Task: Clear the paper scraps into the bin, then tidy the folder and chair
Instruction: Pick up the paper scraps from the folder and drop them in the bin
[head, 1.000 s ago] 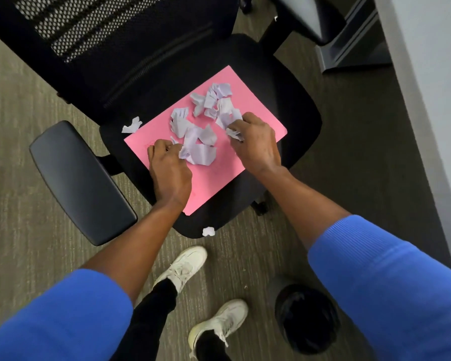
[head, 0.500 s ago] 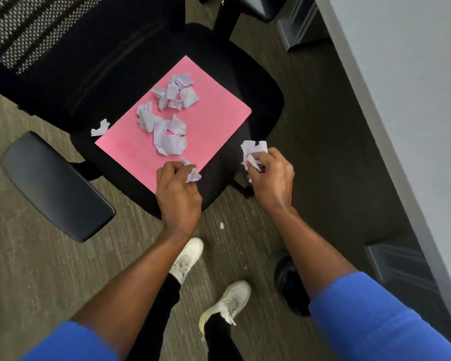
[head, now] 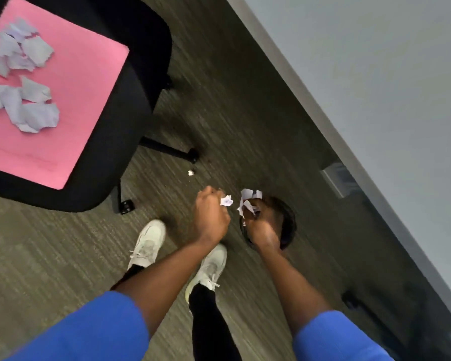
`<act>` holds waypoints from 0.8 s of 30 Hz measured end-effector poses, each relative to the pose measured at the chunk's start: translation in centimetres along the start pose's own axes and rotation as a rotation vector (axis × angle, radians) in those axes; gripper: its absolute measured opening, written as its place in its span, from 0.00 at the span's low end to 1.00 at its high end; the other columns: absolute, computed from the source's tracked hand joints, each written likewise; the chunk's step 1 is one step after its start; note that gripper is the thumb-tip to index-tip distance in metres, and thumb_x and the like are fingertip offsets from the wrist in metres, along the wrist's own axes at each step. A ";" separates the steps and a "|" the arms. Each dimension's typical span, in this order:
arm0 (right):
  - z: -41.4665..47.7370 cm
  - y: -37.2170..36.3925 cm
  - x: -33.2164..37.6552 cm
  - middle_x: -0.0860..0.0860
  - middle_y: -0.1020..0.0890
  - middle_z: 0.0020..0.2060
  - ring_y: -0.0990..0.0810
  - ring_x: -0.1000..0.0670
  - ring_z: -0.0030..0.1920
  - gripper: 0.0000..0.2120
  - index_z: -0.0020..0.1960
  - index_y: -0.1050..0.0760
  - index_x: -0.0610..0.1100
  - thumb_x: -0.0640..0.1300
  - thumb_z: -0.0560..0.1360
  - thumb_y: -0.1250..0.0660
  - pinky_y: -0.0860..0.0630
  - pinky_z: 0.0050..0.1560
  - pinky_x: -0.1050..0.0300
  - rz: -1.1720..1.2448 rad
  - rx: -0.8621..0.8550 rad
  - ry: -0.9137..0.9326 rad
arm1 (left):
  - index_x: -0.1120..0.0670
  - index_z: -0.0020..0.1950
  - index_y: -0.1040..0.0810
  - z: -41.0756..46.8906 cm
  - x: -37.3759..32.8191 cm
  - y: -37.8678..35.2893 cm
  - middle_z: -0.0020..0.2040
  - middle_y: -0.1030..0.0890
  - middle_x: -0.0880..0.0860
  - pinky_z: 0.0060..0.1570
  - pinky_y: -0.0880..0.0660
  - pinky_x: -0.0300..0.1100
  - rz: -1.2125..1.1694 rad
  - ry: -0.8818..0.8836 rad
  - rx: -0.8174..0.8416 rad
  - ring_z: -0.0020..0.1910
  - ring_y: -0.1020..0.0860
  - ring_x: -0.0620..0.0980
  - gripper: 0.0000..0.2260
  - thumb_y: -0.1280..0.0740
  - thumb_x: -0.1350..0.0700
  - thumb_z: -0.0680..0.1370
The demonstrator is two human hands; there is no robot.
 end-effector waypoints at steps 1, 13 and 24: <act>0.0 0.5 -1.8 0.46 0.13 0.53 0.15 0.45 0.52 0.07 0.51 0.14 0.48 0.48 0.79 0.30 0.20 0.56 0.50 -0.025 -0.026 -0.013 | 0.62 0.52 0.14 -0.1 0.2 -2.3 0.54 0.15 0.60 0.56 0.25 0.46 -0.015 0.072 0.056 0.55 0.18 0.61 0.08 0.30 0.68 0.76; 3.6 2.3 -17.4 0.41 0.12 0.47 0.14 0.39 0.49 0.06 0.50 0.13 0.41 0.39 0.73 0.24 0.33 0.45 0.61 -0.089 -0.154 -0.153 | 0.66 0.56 0.15 0.5 1.8 -22.2 0.59 0.14 0.65 0.59 0.21 0.51 -0.265 0.437 0.450 0.62 0.16 0.60 0.12 0.29 0.58 0.80; 5.7 0.6 -21.2 0.42 0.13 0.51 0.16 0.38 0.53 0.12 0.53 0.15 0.45 0.46 0.73 0.32 0.27 0.46 0.54 -0.164 -0.107 -0.193 | 0.44 0.81 0.33 0.7 2.0 -28.3 0.77 0.26 0.52 0.64 0.23 0.66 -0.615 0.610 0.815 0.74 0.27 0.59 0.31 0.28 0.51 0.80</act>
Point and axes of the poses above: each hand's wrist, its own z-axis towards the middle knuckle, its own y-axis out of the back of the hand, x = y × z, the point moved 6 cm from there along z, towards the middle knuckle
